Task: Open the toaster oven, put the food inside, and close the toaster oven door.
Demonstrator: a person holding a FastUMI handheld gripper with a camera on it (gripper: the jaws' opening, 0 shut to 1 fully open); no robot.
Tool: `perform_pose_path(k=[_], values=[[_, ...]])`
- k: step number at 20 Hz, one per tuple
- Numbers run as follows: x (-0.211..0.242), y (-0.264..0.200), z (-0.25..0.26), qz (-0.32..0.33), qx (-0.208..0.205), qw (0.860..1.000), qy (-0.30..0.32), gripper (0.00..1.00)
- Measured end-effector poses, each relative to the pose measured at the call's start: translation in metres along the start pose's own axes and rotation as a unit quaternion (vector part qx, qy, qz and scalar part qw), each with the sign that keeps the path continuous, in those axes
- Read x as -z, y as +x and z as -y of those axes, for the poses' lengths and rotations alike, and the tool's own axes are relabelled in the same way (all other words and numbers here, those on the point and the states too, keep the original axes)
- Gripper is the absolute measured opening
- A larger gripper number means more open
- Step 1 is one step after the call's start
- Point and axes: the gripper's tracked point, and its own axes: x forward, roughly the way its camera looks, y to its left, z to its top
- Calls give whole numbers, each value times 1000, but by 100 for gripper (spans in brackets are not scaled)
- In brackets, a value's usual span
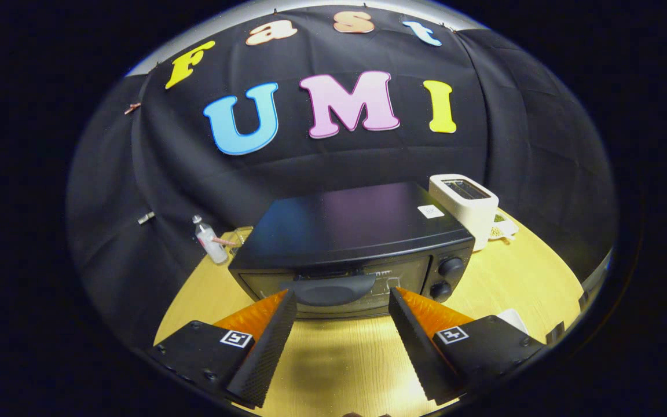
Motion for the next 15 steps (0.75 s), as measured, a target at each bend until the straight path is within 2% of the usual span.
perform_pose_path(k=[6,11,15], values=[[-71,-49,28,87,-8,996,-24,98],[-101,-90,64,109,27,992,-60,98],[-123,-110,78,134,32,987,-80,98]])
